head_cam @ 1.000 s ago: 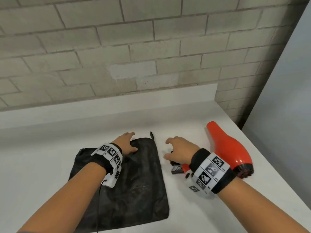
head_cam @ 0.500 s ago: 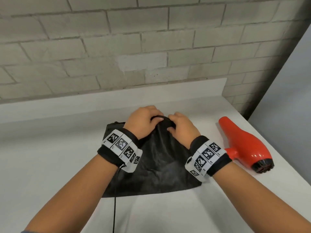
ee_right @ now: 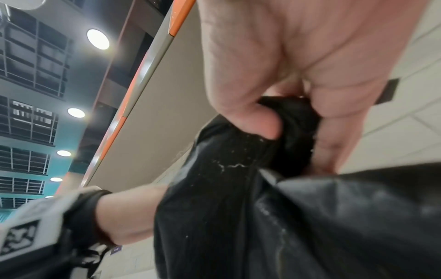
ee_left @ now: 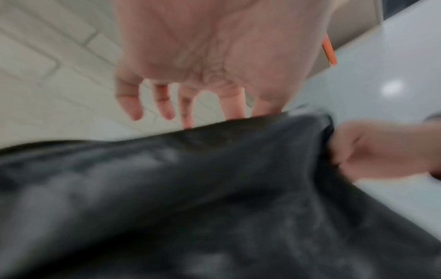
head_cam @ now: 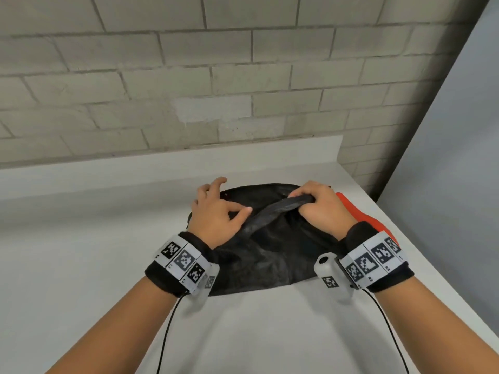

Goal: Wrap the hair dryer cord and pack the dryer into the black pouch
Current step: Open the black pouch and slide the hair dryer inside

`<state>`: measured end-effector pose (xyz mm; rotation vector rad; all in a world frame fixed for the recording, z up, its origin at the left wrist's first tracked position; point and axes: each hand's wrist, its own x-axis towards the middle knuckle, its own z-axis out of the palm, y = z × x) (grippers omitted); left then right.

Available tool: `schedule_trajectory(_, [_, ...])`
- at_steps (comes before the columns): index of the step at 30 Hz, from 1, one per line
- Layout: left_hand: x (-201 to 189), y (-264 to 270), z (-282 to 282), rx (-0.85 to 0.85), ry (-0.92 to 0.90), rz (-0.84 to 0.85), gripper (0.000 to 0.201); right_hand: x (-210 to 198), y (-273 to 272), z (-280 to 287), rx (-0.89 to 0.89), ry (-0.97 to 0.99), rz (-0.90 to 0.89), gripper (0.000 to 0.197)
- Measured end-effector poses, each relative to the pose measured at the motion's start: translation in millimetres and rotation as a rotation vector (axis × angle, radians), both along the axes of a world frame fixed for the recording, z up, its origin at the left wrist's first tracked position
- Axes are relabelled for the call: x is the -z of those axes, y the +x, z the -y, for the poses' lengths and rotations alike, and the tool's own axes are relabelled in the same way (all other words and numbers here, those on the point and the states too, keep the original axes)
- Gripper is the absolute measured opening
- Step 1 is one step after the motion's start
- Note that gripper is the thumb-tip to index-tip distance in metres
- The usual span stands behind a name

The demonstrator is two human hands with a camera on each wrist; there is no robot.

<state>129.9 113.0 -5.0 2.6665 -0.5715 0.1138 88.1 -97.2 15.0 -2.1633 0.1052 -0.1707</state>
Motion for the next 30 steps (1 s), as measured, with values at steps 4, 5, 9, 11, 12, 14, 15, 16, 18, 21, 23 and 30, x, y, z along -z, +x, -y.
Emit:
schedule_trajectory(4, [14, 9, -4, -0.042, 0.283, -0.298, 0.037, 2, -14, 7, -0.125, 0.284, -0.001, 0.015])
schedule_trajectory(5, [17, 12, -3, -0.062, 0.299, -0.353, 0.043, 2, -16, 7, -0.139, 0.345, 0.007, 0.025])
schedule_trajectory(9, [17, 14, 0, -0.159, -0.033, -0.383, 0.06, -1, -24, 9, -0.053, 0.058, 0.006, 0.047])
schedule_trajectory(11, [7, 10, 5, -0.196, -0.315, -0.268, 0.051, 0, -23, 12, -0.015, -0.155, 0.015, 0.026])
schedule_trajectory(12, [2, 8, 7, -0.198, -0.366, -0.18, 0.047, -1, -23, 12, -0.008, -0.237, 0.007, 0.016])
schedule_trajectory(14, [-8, 3, 11, -0.165, -0.331, -0.037, 0.044, 4, -21, 16, 0.041, -0.436, -0.017, 0.03])
schedule_trajectory(15, [-9, 0, 12, -0.126, -0.302, -0.012, 0.04, 6, -19, 18, 0.091, -0.525, -0.043, 0.04])
schedule_trajectory(16, [-9, -5, 13, -0.074, -0.289, -0.021, 0.036, 5, -17, 22, 0.154, -0.59, -0.062, 0.045])
schedule_trajectory(18, [-5, -12, 12, -0.01, -0.294, -0.077, 0.038, 3, -11, 28, 0.227, -0.59, -0.073, 0.044])
schedule_trajectory(21, [6, -16, 8, -0.124, -0.278, -0.098, 0.038, 5, -8, 32, 0.143, -0.351, 0.013, 0.05])
schedule_trajectory(23, [10, -10, 6, -0.273, -0.277, -0.074, 0.028, 5, -14, 26, 0.022, -0.182, 0.054, 0.059])
schedule_trajectory(30, [1, 9, -2, -0.563, -0.02, -0.026, 0.033, 16, -31, 5, -0.214, 0.051, 0.036, 0.061])
